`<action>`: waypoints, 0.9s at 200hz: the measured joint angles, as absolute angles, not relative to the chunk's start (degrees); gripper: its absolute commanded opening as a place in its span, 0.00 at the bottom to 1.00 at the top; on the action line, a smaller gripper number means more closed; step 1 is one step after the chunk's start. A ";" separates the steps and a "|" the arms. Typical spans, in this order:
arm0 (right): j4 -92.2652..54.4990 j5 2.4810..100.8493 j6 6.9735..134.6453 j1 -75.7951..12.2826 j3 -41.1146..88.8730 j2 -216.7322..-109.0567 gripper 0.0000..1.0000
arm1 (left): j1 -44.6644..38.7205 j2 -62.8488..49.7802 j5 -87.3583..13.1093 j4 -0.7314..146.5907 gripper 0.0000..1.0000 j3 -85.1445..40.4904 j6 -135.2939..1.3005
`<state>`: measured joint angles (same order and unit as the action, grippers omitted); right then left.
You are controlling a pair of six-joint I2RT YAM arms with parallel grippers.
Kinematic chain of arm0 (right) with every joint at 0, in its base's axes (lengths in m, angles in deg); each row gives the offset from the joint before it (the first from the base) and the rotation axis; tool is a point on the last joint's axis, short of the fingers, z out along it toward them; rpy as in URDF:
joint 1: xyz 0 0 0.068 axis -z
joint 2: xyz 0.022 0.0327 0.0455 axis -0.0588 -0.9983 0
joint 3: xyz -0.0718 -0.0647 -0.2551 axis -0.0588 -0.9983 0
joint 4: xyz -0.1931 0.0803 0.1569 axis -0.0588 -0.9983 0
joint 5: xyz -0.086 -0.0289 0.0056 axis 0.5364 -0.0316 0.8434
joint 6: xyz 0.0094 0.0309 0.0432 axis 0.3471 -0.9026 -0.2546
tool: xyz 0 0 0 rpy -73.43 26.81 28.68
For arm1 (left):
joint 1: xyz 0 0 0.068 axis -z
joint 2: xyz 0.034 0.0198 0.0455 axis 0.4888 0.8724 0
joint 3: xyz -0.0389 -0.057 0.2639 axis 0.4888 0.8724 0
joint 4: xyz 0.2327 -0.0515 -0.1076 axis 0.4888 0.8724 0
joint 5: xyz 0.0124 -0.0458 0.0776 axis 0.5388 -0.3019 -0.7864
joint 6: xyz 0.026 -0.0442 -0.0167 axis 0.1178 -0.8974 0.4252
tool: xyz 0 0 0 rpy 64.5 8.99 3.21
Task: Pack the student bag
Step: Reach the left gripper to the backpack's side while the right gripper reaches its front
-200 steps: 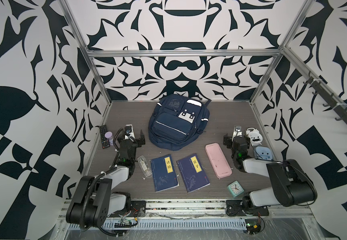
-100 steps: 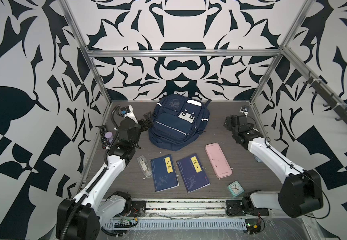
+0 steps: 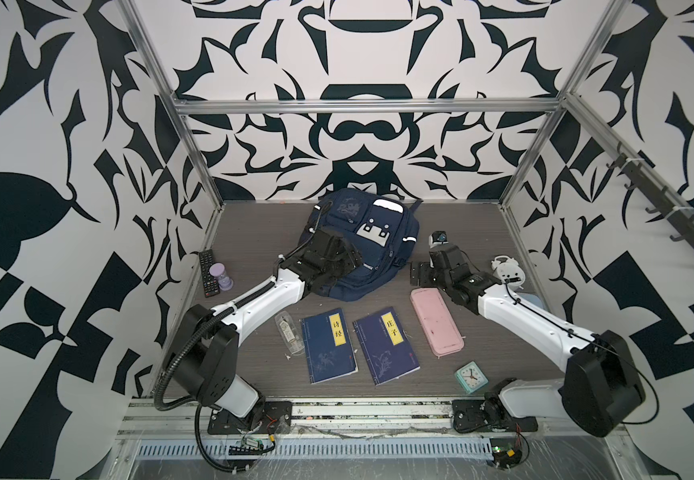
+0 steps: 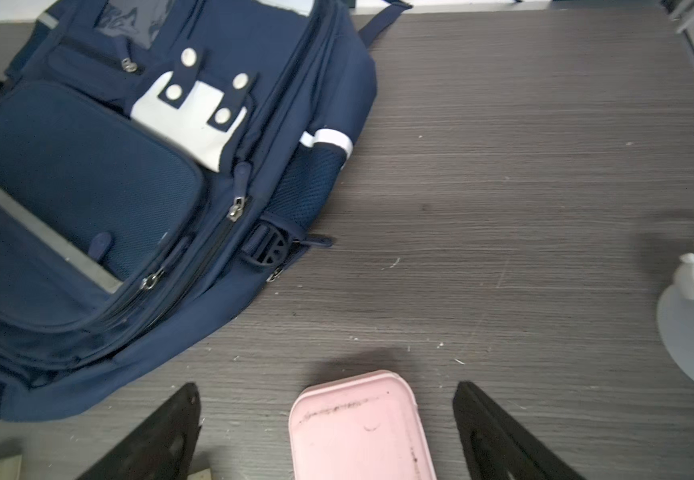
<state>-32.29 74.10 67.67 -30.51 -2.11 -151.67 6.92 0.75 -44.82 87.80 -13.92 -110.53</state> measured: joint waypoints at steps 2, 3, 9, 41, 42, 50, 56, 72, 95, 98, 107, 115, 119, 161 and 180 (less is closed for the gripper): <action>-32.20 73.82 67.65 -30.51 -2.17 -151.67 0.92 | 7.14 0.97 -44.63 87.98 0.68 -14.05 -110.92; -32.20 73.71 67.65 -30.51 -2.17 -151.67 0.92 | 7.23 1.06 -44.58 87.98 0.68 -14.07 -111.12; -32.20 72.92 67.71 -30.46 -2.17 -151.67 0.91 | 7.93 1.76 -44.45 88.20 0.68 -14.20 -113.24; -32.36 69.86 67.91 -30.46 -2.00 -151.67 0.89 | 11.40 5.87 -44.74 89.66 0.68 -16.72 -121.39; -32.40 69.73 67.93 -30.46 -1.98 -151.67 0.89 | 11.47 6.02 -44.71 89.66 0.68 -16.83 -121.55; -32.44 69.03 67.93 -30.46 -1.87 -151.67 0.88 | 12.21 7.72 -44.67 89.64 0.68 -18.12 -123.45; -32.49 68.55 67.91 -30.46 -1.74 -151.67 0.87 | 12.67 8.93 -44.67 89.62 0.68 -19.06 -124.67; -32.44 67.43 67.91 -30.46 -1.52 -151.65 0.84 | 13.68 11.96 -44.82 89.40 0.67 -20.80 -127.71; -32.36 65.77 67.43 -30.46 -1.52 -151.39 0.82 | 14.88 14.83 -45.79 89.44 0.66 -21.70 -131.34; -32.36 65.64 67.36 -30.46 -1.54 -151.28 0.81 | 15.05 15.05 -46.09 89.49 0.65 -21.72 -131.71; -32.22 65.27 66.97 -30.46 -1.71 -150.79 0.81 | 15.58 15.59 -47.03 89.62 0.65 -21.94 -132.85; -32.09 64.88 66.53 -30.46 -2.02 -150.16 0.80 | 15.86 15.94 -47.82 89.68 0.65 -22.27 -133.54; -31.96 64.68 66.29 -30.46 -2.24 -149.77 0.79 | 16.02 16.16 -48.30 89.68 0.65 -22.53 -133.94; -31.94 61.84 64.48 -30.46 -2.96 -148.33 0.78 | 16.41 17.80 -51.93 88.85 0.61 -23.49 -136.30; -31.87 60.75 64.26 -30.46 -3.03 -148.30 0.78 | 16.30 18.54 -53.13 88.70 0.60 -23.49 -136.50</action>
<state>-31.87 60.75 64.26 -30.46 -3.03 -148.30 16.30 18.54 -53.13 88.70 -23.49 -136.50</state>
